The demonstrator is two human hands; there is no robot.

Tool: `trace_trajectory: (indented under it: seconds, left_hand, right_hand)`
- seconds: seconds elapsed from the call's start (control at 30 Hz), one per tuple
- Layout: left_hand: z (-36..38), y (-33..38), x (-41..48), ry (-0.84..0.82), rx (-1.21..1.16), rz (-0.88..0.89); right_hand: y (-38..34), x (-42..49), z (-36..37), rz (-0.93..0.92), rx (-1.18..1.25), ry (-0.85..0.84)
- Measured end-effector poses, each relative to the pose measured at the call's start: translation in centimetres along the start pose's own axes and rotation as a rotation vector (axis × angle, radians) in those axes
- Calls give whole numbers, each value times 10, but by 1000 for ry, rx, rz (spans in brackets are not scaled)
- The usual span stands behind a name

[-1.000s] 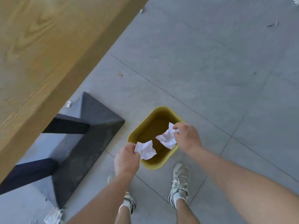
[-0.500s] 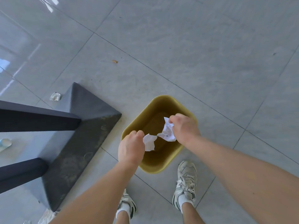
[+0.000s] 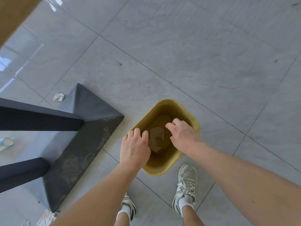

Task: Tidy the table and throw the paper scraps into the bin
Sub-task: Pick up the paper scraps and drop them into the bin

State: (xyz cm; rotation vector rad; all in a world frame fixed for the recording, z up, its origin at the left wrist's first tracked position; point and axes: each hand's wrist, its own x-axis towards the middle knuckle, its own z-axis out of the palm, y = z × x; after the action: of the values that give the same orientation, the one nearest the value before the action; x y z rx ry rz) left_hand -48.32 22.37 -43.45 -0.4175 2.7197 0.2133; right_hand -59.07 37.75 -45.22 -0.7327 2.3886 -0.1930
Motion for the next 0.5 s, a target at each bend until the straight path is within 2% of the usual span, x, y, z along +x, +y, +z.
trace_trajectory:
  seconds: [0.23,0.5]
  left_hand:
    - [-25,2,-12,-7,8,5]
    - [-87,6,-47,8,27,2]
  right_hand:
    - [-11,-14,-18,8,1,1]
    - [-29,-54,-67,-3,-24,32]
